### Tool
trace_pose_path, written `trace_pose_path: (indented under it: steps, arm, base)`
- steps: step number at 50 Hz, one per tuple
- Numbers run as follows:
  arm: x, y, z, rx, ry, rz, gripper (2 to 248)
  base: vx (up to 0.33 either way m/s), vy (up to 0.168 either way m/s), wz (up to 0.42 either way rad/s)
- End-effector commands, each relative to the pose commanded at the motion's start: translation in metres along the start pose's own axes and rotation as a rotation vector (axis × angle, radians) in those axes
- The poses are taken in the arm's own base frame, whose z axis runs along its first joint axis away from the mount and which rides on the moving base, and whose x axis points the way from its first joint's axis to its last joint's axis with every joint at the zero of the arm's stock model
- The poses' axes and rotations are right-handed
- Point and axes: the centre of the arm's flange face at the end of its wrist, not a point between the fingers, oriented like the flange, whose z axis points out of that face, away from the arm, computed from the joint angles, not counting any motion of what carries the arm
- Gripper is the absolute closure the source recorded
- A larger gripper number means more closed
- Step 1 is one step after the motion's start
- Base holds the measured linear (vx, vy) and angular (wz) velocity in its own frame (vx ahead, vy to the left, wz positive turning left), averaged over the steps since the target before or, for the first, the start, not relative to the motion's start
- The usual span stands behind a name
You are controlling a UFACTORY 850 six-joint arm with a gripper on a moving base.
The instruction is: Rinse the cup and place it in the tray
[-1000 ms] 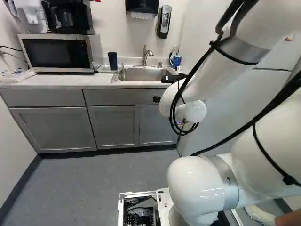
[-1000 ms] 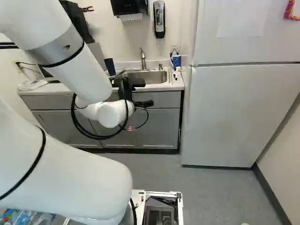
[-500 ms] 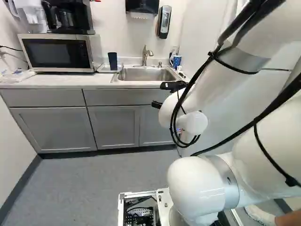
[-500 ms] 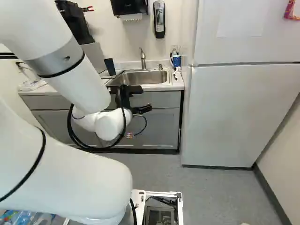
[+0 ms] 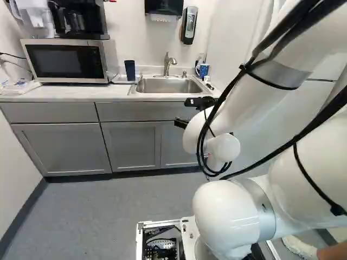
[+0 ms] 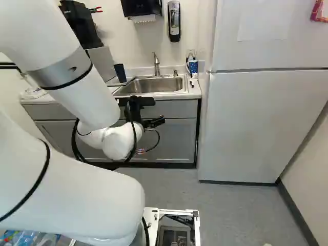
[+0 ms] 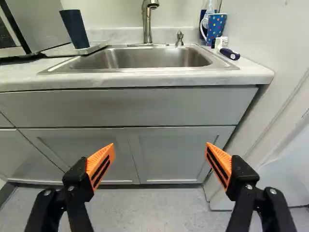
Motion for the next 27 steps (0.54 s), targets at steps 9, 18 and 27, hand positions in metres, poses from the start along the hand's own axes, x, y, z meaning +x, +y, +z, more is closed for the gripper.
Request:
trace_pose_path:
  steps: [9,18,27]
  arm:
    - [-0.0001,0.0000,-0.0001,0.000,0.000,0.000,3]
    - [-0.0001,0.0000,-0.0001,0.000,0.000,0.000,3]
    - [-0.0001,0.0000,-0.0001,0.000,0.000,0.000,3]
  base:
    - [0.000,0.000,0.000]
    - [0.000,0.000,0.000]
    - [0.000,0.000,0.000]
